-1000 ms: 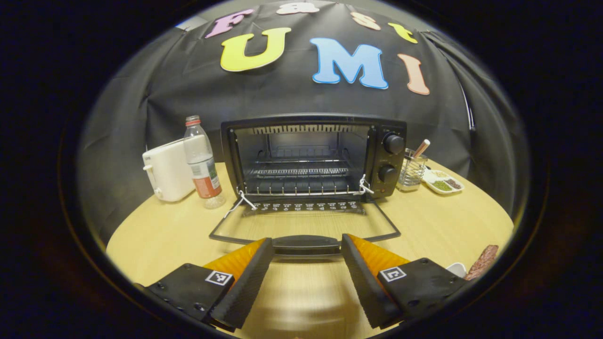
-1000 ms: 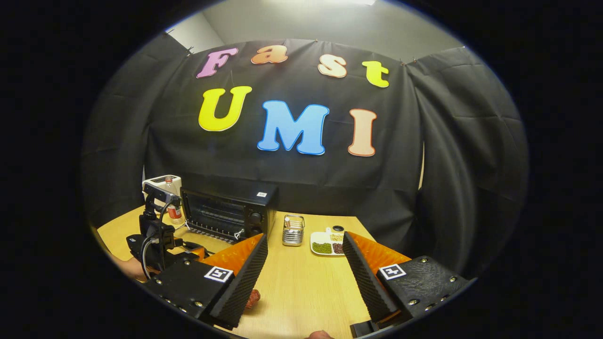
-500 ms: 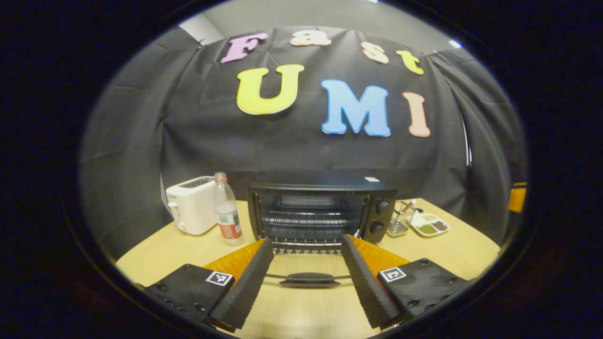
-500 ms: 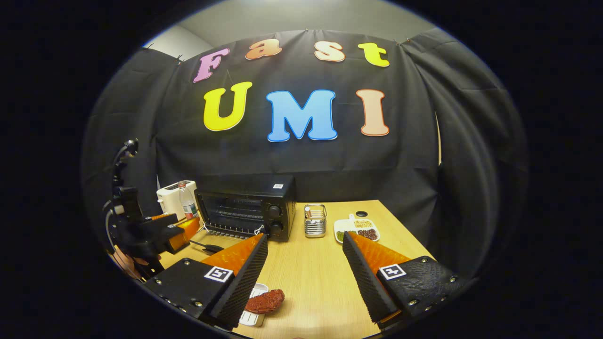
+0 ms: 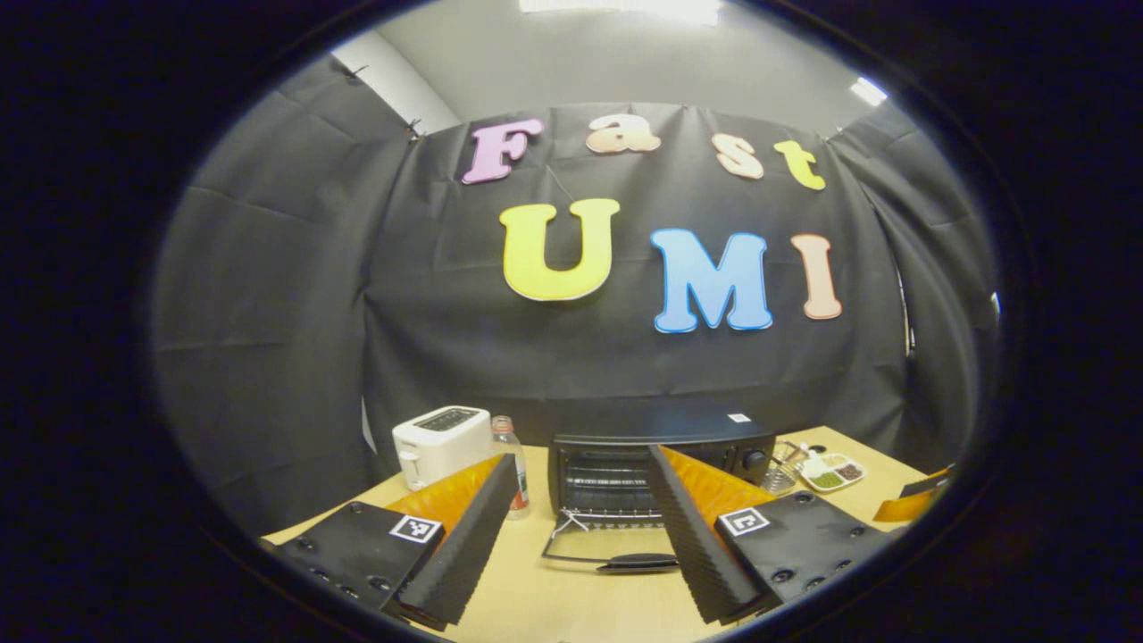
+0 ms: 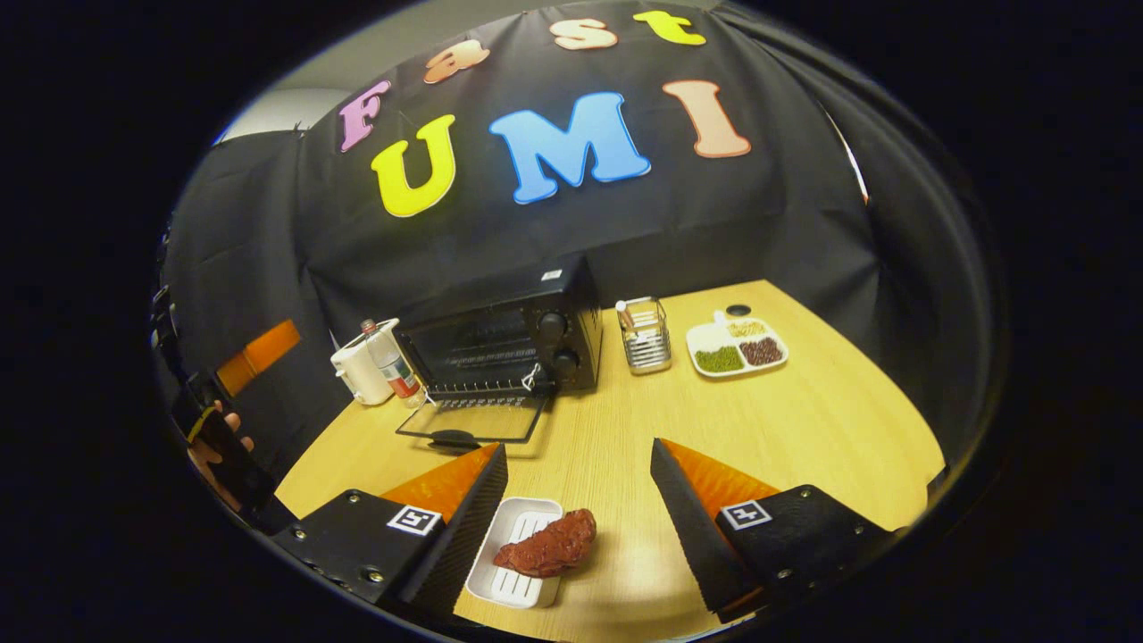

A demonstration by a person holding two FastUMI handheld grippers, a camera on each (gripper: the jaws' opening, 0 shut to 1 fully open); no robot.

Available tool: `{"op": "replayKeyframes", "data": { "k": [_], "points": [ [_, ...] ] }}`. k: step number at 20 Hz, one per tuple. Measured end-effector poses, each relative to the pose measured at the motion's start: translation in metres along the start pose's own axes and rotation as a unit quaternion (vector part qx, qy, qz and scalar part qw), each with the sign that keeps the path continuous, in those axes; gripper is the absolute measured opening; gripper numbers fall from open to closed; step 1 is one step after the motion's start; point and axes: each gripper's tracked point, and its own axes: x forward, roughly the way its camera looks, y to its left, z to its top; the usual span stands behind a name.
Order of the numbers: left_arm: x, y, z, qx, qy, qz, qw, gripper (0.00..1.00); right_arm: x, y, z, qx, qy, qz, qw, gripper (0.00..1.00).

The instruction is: Open the electric oven with the left hand, put the food in, and close the electric oven.

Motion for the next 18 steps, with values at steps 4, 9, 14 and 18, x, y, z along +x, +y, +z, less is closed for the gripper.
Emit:
{"op": "replayKeyframes", "data": {
  "k": [4,9,14,18],
  "points": [
    [-0.02,0.023,0.013,0.0,-0.01,0.025,1.0,0.91,0.014,0.0,-0.036,0.039,0.061,0.021,0.997,0.97],
    [-0.041,0.039,0.021,0.008,-0.017,0.049,0.999,0.96,0.017,0.002,-0.069,0.072,0.114,0.045,0.99,0.95],
    [-0.052,0.049,0.016,0.009,-0.012,0.07,0.997,1.0,0.024,0.008,-0.089,0.136,0.153,0.062,0.977,0.82],
    [-0.059,0.055,0.013,0.008,-0.007,0.081,0.997,1.0,0.025,0.008,-0.105,0.184,0.183,0.064,0.964,0.82]
  ]
}}
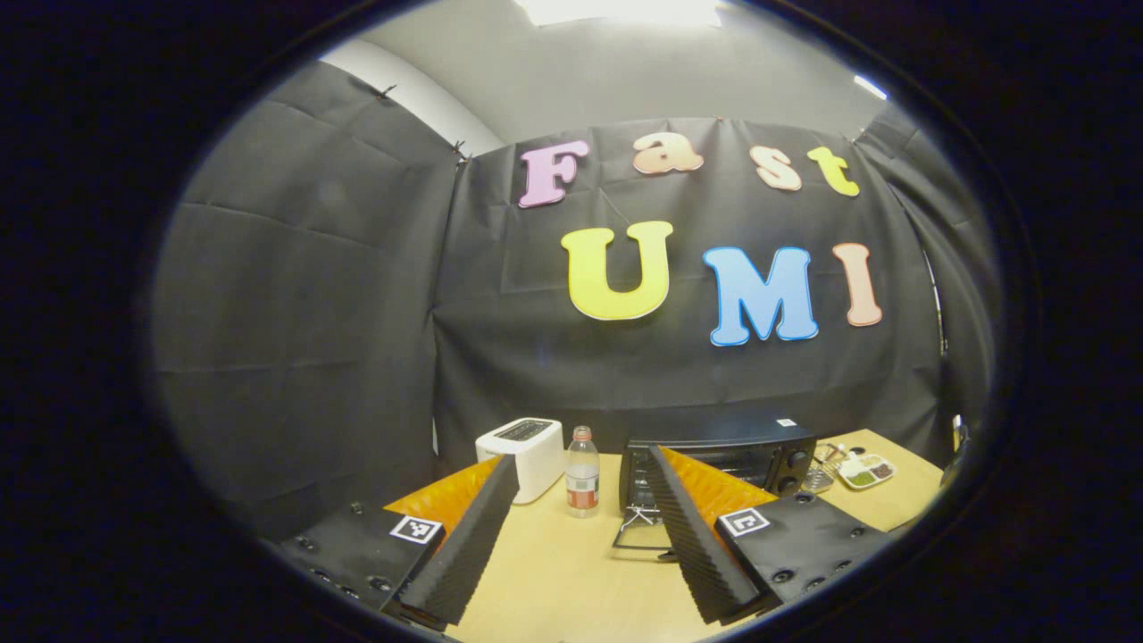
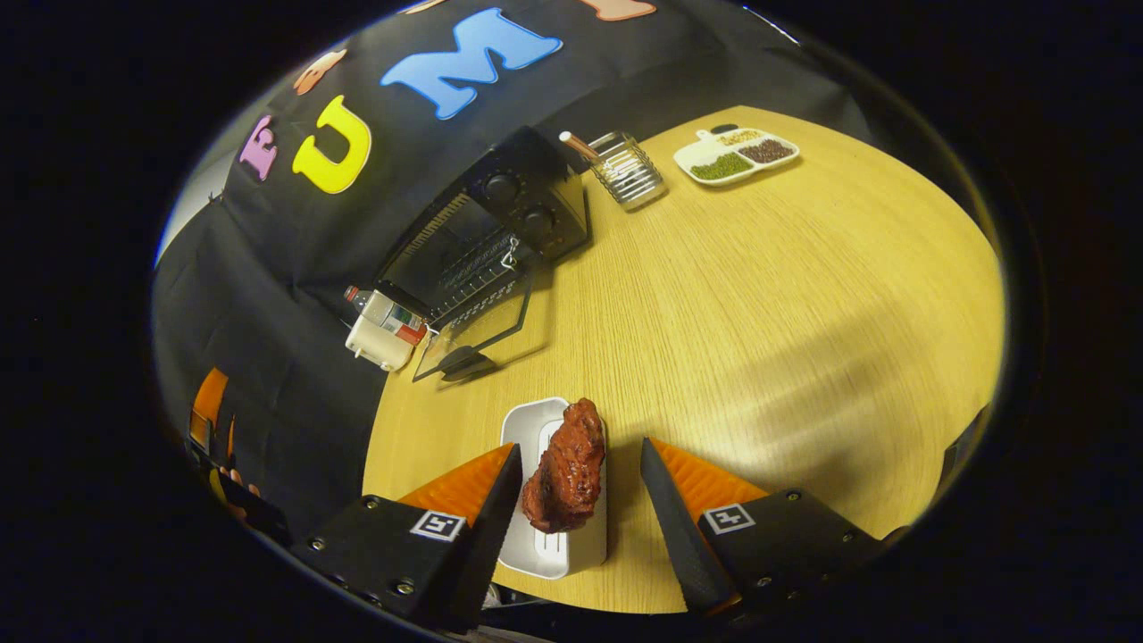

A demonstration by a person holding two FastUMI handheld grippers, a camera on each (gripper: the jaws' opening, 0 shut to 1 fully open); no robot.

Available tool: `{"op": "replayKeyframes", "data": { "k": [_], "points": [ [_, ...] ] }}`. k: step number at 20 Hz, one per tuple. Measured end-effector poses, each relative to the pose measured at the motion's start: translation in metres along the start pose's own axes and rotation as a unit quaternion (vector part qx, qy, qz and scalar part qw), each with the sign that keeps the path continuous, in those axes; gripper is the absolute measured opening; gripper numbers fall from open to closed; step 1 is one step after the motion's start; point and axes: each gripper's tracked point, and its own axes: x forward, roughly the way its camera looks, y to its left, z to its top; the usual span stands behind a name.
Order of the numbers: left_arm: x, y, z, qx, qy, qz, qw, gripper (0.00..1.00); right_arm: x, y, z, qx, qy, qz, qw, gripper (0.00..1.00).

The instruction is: Open the electric oven with the left hand, put the food in, and close the electric oven.

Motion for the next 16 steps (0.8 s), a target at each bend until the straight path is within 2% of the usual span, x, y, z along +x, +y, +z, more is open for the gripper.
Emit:
{"op": "replayKeyframes", "data": {
  "k": [1,3,5,6,7,8,9,10,11,12,13,14,16],
  "points": [
    [-0.002,0.002,-0.002,-0.001,0.002,0.003,1.0,1.0,0.001,0.0,0.0,0.012,-0.001,0.005,1.0,0.82],
    [-0.004,0.005,-0.005,-0.004,0.007,0.01,1.0,1.0,0.002,0.003,-0.003,0.027,0.01,0.011,1.0,0.49],
    [-0.006,0.009,-0.01,-0.009,0.01,0.017,1.0,1.0,-0.001,0.008,-0.002,0.04,0.01,0.019,0.999,0.5],
    [-0.008,0.011,-0.012,-0.011,0.012,0.02,1.0,1.0,0.002,0.009,-0.003,0.038,0.016,0.022,0.999,0.29],
    [-0.011,0.011,-0.012,-0.013,0.011,0.023,1.0,1.0,-0.003,0.015,0.0,0.047,0.008,0.029,0.998,0.29],
    [-0.011,0.011,-0.013,-0.015,0.012,0.023,1.0,1.0,-0.005,0.015,0.003,0.053,0.013,0.034,0.998,0.2],
    [-0.012,0.011,-0.015,-0.016,0.014,0.022,1.0,1.0,-0.002,0.021,0.006,0.059,0.008,0.035,0.998,0.19],
    [-0.01,0.009,-0.016,-0.016,0.014,0.02,1.0,1.0,-0.006,0.023,0.009,0.052,0.005,0.035,0.998,0.11],
    [-0.01,0.01,-0.014,-0.015,0.012,0.019,1.0,1.0,-0.005,0.025,0.01,0.045,0.003,0.035,0.998,0.11],
    [-0.007,0.01,-0.01,-0.015,0.009,0.016,1.0,0.9,-0.008,0.028,0.014,0.042,0.002,0.037,0.998,0.12],
    [-0.003,0.01,-0.009,-0.015,0.006,0.014,1.0,1.0,-0.01,0.033,0.017,0.043,-0.001,0.04,0.998,0.12],
    [0.001,0.011,-0.006,-0.015,0.003,0.012,1.0,0.97,-0.011,0.039,0.023,0.046,-0.004,0.044,0.998,0.11],
    [0.006,0.012,-0.002,-0.02,-0.001,0.006,1.0,1.0,-0.013,0.052,0.035,0.047,-0.016,0.053,0.997,0.11]
  ]
}}
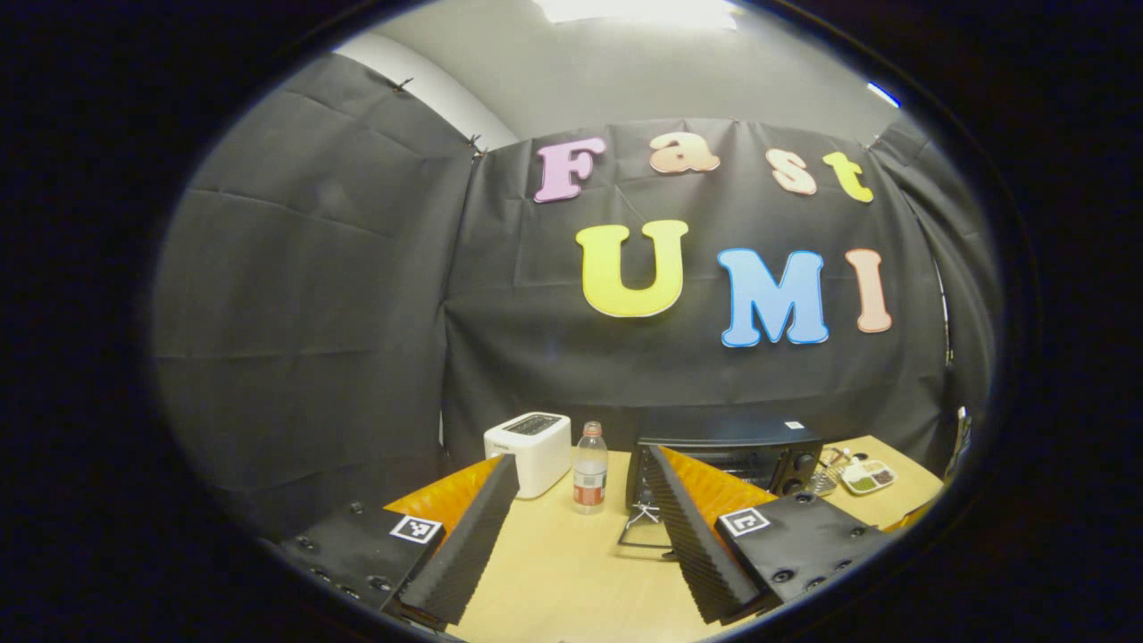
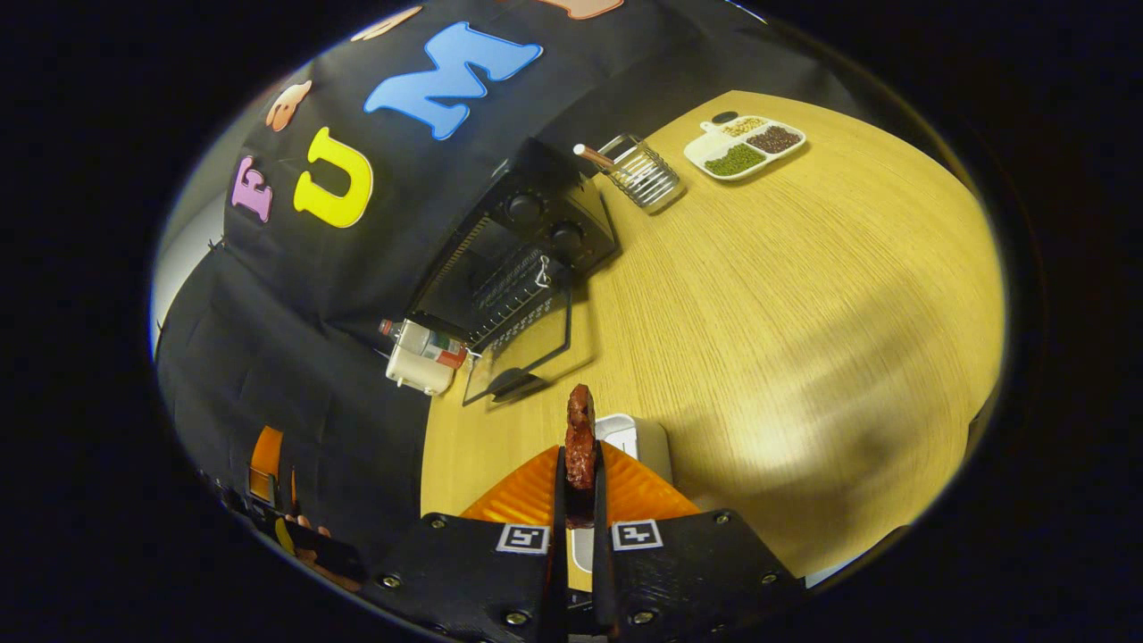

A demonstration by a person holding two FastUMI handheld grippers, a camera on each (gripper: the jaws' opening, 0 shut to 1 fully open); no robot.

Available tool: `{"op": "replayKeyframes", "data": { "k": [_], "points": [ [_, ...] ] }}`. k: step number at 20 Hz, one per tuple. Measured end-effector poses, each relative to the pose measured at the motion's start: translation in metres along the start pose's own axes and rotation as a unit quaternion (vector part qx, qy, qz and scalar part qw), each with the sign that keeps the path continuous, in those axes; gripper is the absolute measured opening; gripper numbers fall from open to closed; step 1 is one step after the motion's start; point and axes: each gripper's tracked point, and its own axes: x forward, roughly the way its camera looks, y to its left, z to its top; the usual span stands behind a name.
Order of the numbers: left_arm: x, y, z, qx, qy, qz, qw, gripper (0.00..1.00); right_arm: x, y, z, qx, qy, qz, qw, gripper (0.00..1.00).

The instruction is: Open the electric oven with the left hand, put the food in, and close the electric oven.

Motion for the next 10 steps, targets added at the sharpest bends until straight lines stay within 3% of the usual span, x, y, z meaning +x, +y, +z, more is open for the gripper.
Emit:
{"op": "replayKeyframes", "data": {
  "k": [10],
  "points": [
    [0.039,0.021,-0.011,-0.016,0.011,-0.02,1.0,0.97,0.049,0.082,0.048,-0.003,-0.044,0.037,0.998,0.11]
  ]
}}
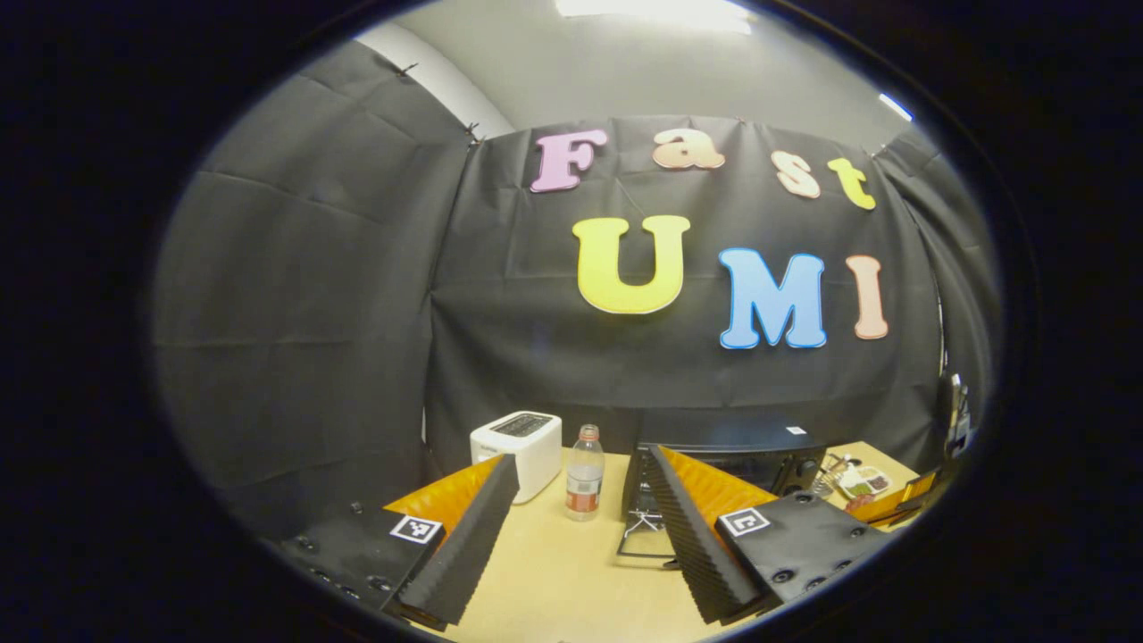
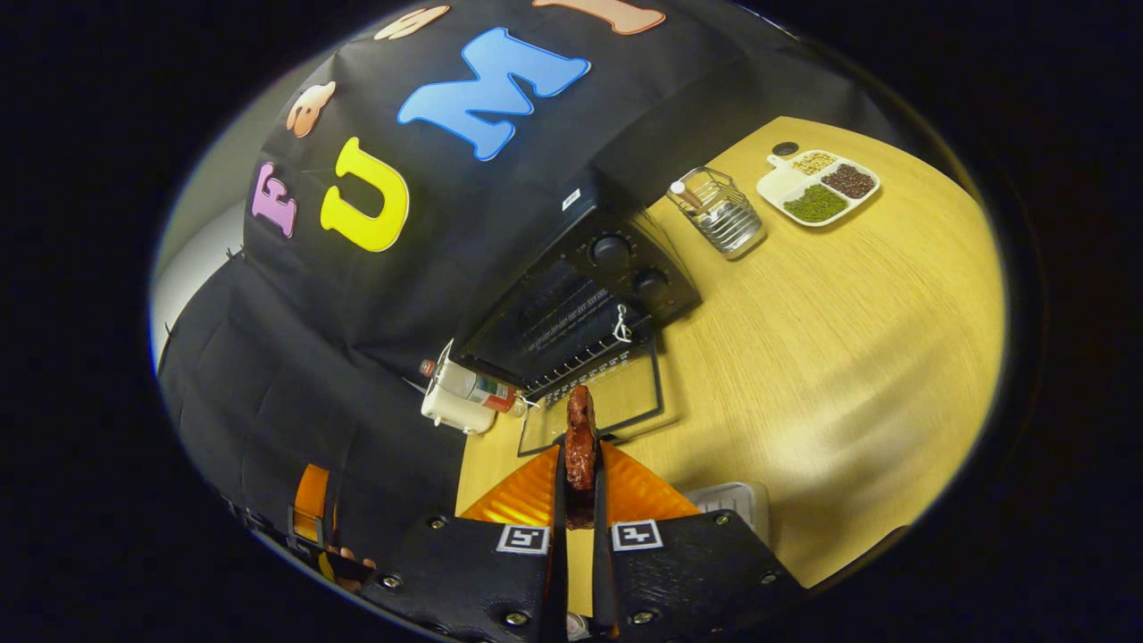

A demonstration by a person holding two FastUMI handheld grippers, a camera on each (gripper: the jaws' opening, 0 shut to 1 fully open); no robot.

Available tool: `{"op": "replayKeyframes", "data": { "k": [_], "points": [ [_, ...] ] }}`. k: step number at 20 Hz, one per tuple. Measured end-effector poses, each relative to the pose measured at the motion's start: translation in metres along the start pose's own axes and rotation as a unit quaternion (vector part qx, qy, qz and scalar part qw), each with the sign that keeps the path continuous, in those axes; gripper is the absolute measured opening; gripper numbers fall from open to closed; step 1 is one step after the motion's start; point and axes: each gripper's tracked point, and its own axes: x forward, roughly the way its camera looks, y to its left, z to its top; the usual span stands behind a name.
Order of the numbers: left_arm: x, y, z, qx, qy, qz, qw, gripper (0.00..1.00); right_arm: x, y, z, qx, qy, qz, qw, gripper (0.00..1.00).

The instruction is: Open the electric oven with the left hand, put the food in, and close the electric oven.

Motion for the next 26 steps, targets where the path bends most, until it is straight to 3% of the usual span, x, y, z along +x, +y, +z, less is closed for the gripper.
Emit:
{"op": "replayKeyframes", "data": {
  "k": [1,3,5,9,11,12,13,14,18,26],
  "points": [
    [0.004,0.005,0.0,0.0,-0.001,0.002,1.0,0.94,0.009,0.006,0.002,0.003,-0.001,0.002,1.0,0.11],
    [0.01,0.016,0.0,0.002,-0.001,0.006,1.0,1.0,0.026,0.015,0.006,0.003,-0.001,0.004,1.0,0.11],
    [0.016,0.03,-0.002,0.004,0.0,0.012,1.0,1.0,0.045,0.023,0.008,0.002,-0.002,0.005,1.0,0.11],
    [0.031,0.062,-0.004,0.006,0.006,0.031,0.999,0.92,0.083,0.04,0.018,0.025,-0.019,0.015,0.999,0.11],
    [0.039,0.075,-0.007,0.01,0.011,0.037,0.999,1.0,0.102,0.048,0.023,0.036,-0.03,0.021,0.999,0.11],
    [0.043,0.08,-0.005,0.013,0.012,0.039,0.999,0.91,0.11,0.051,0.025,0.038,-0.035,0.022,0.998,0.11],
    [0.046,0.084,-0.005,0.016,0.012,0.041,0.999,0.91,0.119,0.053,0.028,0.04,-0.041,0.023,0.998,0.11],
    [0.049,0.086,-0.004,0.018,0.012,0.042,0.999,0.97,0.126,0.055,0.031,0.043,-0.048,0.023,0.998,0.11],
    [0.058,0.099,0.0,0.017,0.016,0.046,0.999,1.0,0.154,0.059,0.044,0.065,-0.074,0.026,0.995,0.11],
    [0.068,0.117,-0.01,0.023,0.036,0.05,0.998,0.97,0.198,0.051,0.069,0.094,-0.12,0.018,0.988,0.11]
  ]
}}
